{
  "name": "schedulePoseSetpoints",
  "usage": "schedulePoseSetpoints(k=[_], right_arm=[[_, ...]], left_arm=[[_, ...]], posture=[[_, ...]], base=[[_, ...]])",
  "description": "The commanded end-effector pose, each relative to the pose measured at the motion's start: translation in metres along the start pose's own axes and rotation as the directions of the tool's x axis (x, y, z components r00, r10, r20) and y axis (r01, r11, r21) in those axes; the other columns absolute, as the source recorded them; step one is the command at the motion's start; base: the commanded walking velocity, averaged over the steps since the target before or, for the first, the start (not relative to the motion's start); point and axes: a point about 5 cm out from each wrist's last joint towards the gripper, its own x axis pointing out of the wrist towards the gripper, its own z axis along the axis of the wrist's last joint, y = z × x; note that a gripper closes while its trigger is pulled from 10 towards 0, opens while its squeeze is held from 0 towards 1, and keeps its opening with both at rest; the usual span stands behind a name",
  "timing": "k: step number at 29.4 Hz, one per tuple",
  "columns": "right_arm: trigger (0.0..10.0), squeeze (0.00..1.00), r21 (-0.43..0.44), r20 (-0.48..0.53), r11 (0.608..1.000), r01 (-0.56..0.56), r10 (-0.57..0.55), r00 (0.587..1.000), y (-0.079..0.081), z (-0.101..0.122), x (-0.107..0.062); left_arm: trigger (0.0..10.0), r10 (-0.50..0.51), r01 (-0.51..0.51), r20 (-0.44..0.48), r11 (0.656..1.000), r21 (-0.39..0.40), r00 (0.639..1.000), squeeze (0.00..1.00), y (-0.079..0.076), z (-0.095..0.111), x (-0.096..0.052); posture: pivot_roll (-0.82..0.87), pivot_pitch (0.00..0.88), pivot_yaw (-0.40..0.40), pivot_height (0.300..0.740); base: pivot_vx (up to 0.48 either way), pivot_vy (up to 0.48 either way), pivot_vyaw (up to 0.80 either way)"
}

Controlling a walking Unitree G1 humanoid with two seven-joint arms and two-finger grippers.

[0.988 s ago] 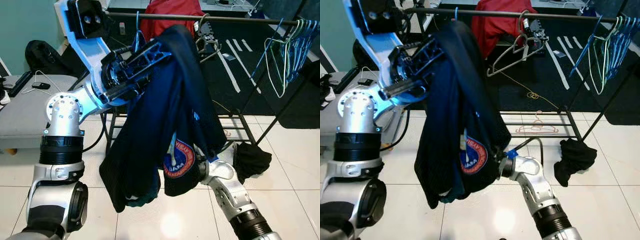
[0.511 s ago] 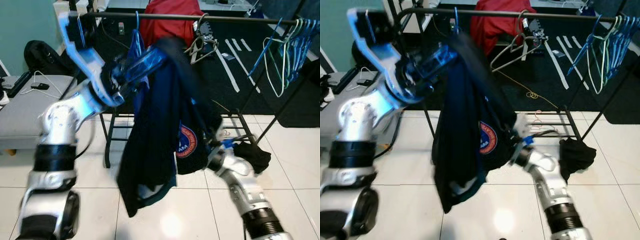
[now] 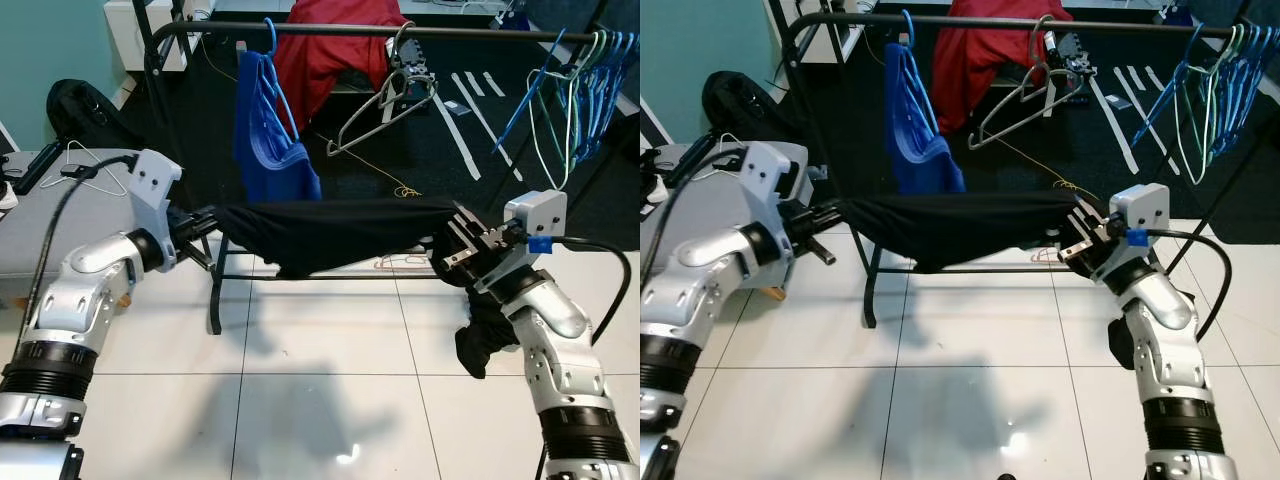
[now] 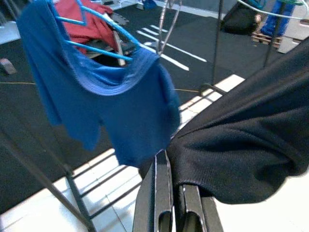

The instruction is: Hang hanger

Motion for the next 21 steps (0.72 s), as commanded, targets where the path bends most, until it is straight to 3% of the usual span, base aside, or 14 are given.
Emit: schedulePoseSetpoints(k=[1,4,5,7,8,10,11,13,14,16,17,20,21], right_arm=[[0.0,0.0,-0.02,-0.004,0.999,-0.042,0.042,0.999,0.001,0.005,0.001],[0.0,0.0,-0.002,-0.004,0.999,-0.053,0.053,0.999,0.002,0.008,0.004],[0.0,0.0,0.045,-0.01,0.998,-0.047,0.048,0.999,0.003,0.009,0.007],[0.0,0.0,0.045,-0.01,0.998,-0.047,0.048,0.999,0.003,0.009,0.007],[0.0,0.0,0.097,-0.017,0.994,-0.048,0.05,0.999,0.005,0.009,0.01],[0.0,0.0,0.097,-0.017,0.994,-0.048,0.05,0.999,0.005,0.009,0.01],[0.0,0.0,0.163,-0.015,0.985,-0.056,0.059,0.998,0.009,0.01,0.014],[0.0,0.0,0.163,-0.015,0.985,-0.056,0.059,0.998,0.009,0.01,0.014],[0.0,0.0,0.223,-0.001,0.973,-0.064,0.066,0.998,0.015,0.012,0.019],[0.0,0.0,0.223,-0.001,0.973,-0.064,0.066,0.998,0.015,0.012,0.019],[0.0,0.0,0.28,0.01,0.956,-0.086,0.087,0.996,0.022,0.015,0.024],[0.0,0.0,0.28,0.01,0.956,-0.086,0.087,0.996,0.022,0.015,0.024],[0.0,0.0,0.325,0.007,0.938,-0.122,0.126,0.992,0.03,0.017,0.028]], left_arm=[[0.0,0.048,-0.045,-0.064,0.997,0.059,0.997,0.0,0.007,-0.011,-0.007],[0.1,0.063,-0.058,-0.066,0.996,0.068,0.996,0.0,0.007,-0.014,-0.007],[2.3,0.062,-0.055,-0.077,0.994,0.092,0.995,0.0,0.003,-0.02,-0.005],[2.3,0.062,-0.055,-0.077,0.994,0.092,0.995,0.0,0.003,-0.02,-0.005],[3.6,0.055,-0.046,-0.082,0.993,0.106,0.995,0.0,-0.002,-0.024,-0.003],[3.6,0.055,-0.046,-0.082,0.993,0.106,0.995,0.0,-0.002,-0.024,-0.003],[10.0,0.072,-0.063,-0.078,0.992,0.105,0.994,0.0,-0.005,-0.026,-0.001],[10.0,0.072,-0.063,-0.078,0.992,0.105,0.994,0.0,-0.005,-0.026,-0.001],[10.0,0.084,-0.08,-0.062,0.995,0.061,0.995,0.59,-0.007,-0.026,0.002],[10.0,0.084,-0.08,-0.062,0.995,0.061,0.995,0.59,-0.007,-0.026,0.002],[10.0,0.134,-0.133,-0.046,0.991,0.016,0.99,1.0,-0.006,-0.026,0.004],[10.0,0.134,-0.133,-0.046,0.991,0.016,0.99,1.0,-0.006,-0.026,0.004],[10.0,0.203,-0.204,-0.05,0.979,-0.013,0.978,1.0,-0.002,-0.028,0.005]], posture=[[-0.04,0.239,-0.01,0.74],[-0.05,0.239,-0.013,0.74],[-0.05,0.238,-0.019,0.74],[-0.05,0.238,-0.019,0.74],[-0.05,0.237,-0.021,0.74],[-0.05,0.237,-0.021,0.74],[-0.05,0.237,-0.026,0.74],[-0.05,0.237,-0.026,0.74],[-0.05,0.236,-0.029,0.74],[-0.05,0.236,-0.029,0.74],[-0.06,0.234,-0.035,0.74],[-0.06,0.234,-0.035,0.74],[-0.06,0.235,-0.038,0.74]], base=[[0.0,0.0,0.0],[0.0,0.0,0.0],[0.0,0.0,0.0],[0.0,0.0,0.0],[0.0,0.0,0.0],[0.0,0.0,0.0],[0.0,0.0,0.0],[0.0,0.0,0.0],[0.0,0.0,0.0],[0.0,0.0,0.0],[0.0,0.0,0.0],[0.0,0.0,0.0],[0.0,0.0,0.0]])
